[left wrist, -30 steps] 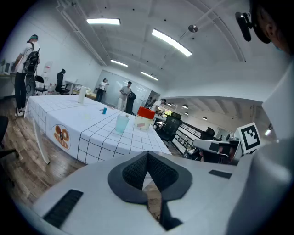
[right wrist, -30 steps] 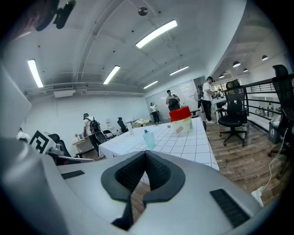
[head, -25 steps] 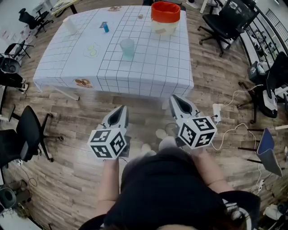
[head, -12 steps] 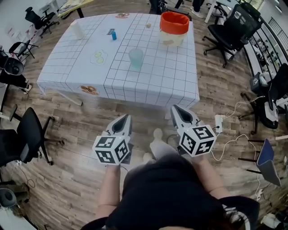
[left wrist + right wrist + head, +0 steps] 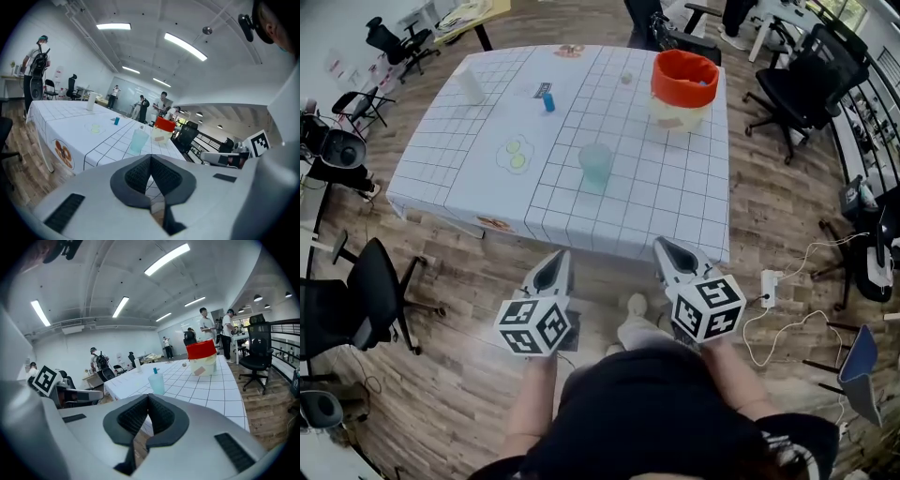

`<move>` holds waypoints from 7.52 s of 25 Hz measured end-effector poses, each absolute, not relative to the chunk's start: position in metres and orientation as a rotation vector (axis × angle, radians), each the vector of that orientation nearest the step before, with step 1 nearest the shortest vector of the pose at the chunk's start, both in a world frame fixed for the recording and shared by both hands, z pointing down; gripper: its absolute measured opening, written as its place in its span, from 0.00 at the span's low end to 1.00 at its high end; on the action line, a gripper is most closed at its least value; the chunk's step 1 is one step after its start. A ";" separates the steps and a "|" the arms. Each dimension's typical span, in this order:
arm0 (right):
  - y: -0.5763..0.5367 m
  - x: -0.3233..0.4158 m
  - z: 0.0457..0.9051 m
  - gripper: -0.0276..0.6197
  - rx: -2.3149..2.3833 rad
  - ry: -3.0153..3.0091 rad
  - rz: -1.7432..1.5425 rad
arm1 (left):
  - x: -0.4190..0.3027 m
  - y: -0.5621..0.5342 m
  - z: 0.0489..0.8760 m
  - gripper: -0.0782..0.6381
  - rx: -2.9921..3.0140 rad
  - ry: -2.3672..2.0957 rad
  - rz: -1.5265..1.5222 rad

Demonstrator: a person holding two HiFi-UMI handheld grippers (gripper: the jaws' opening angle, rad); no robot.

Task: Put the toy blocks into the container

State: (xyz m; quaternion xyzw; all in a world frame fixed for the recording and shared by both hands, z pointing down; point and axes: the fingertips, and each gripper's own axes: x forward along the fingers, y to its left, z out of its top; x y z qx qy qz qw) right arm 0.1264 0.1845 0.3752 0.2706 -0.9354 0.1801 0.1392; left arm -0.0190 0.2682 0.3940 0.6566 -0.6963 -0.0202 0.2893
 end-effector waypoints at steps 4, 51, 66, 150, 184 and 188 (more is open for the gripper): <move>0.153 0.111 0.375 0.07 0.732 -2.702 0.539 | -0.032 0.238 0.397 0.13 1.720 -1.879 -0.018; -0.118 -0.065 0.395 0.07 0.906 -2.674 0.502 | -0.284 -0.085 0.391 0.30 1.949 -1.973 0.258; -0.129 -0.082 0.456 0.07 0.916 -2.484 0.581 | -0.315 -0.147 0.472 0.40 1.934 -1.873 0.468; -0.117 0.105 0.409 0.07 0.985 -2.603 0.676 | -0.010 -0.209 0.297 0.29 2.582 -1.539 0.378; -0.136 -0.079 0.310 0.07 1.065 -2.640 0.355 | -0.203 -0.178 0.308 0.27 2.567 -1.452 0.453; -0.154 -0.081 0.328 0.07 1.044 -2.624 0.354 | -0.194 -0.209 0.316 0.27 2.564 -1.454 0.466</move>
